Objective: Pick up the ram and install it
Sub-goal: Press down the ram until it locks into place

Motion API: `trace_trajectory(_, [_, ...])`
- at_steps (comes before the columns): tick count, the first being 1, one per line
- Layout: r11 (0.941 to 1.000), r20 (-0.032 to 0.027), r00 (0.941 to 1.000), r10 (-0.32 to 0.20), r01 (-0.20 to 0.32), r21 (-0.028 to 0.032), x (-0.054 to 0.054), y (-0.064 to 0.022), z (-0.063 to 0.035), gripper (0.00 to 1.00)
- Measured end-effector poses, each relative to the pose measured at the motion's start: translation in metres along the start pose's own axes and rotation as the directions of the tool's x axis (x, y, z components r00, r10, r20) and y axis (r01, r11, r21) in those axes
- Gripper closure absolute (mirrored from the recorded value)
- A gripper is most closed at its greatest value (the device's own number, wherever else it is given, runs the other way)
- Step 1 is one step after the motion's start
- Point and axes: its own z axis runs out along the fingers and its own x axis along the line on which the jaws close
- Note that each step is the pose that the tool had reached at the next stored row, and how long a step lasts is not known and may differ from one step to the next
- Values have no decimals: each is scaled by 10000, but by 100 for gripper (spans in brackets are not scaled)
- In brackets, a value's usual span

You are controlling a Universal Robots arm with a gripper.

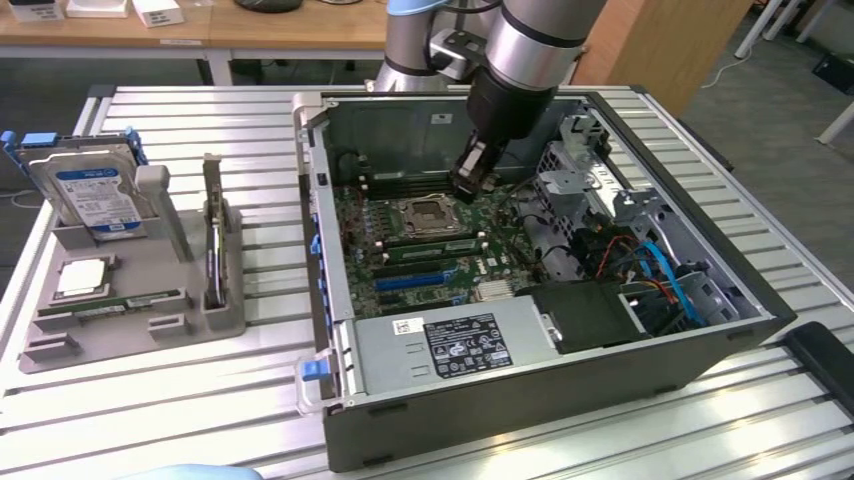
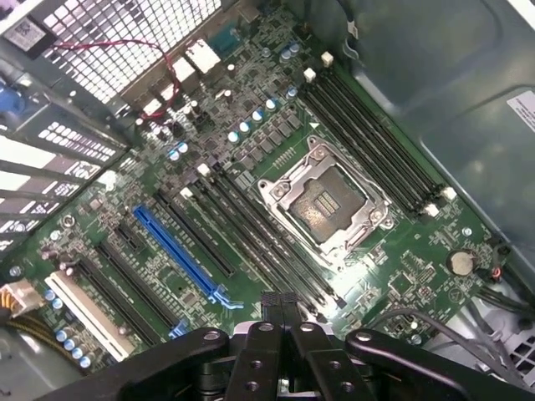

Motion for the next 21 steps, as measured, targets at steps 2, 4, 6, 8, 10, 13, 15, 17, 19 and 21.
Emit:
trace_trajectory(2, [10000, -7, 10000, 90, -90, 19, 9, 10, 2, 90])
trace_trajectory(4, [9998, -16, 9998, 217, -217, 48, 12, 13, 2, 90])
trace_trajectory(6, [9991, -10, 9991, 419, -419, 73, 11, 13, 2, 90])
trace_trajectory(8, [9979, 13, 9979, 647, -647, 85, 11, 13, 3, 90])
trace_trajectory(10, [9960, 39, 9961, 883, -884, 95, 11, 13, 3, 90])
trace_trajectory(13, [9906, 99, 9907, 1360, -1361, 105, 11, 13, 2, 90])
trace_trajectory(15, [9853, 143, 9853, 1703, -1704, 109, 12, 14, 2, 90])
trace_trajectory(17, [9788, 188, 9787, 2043, -2045, 113, 11, 13, 2, 90])
trace_trajectory(19, [9712, 232, 9710, 2378, -2381, 114, 11, 13, 2, 90])
trace_trajectory(21, [9620, 278, 9618, 2723, -2727, 114, 11, 14, 2, 90])
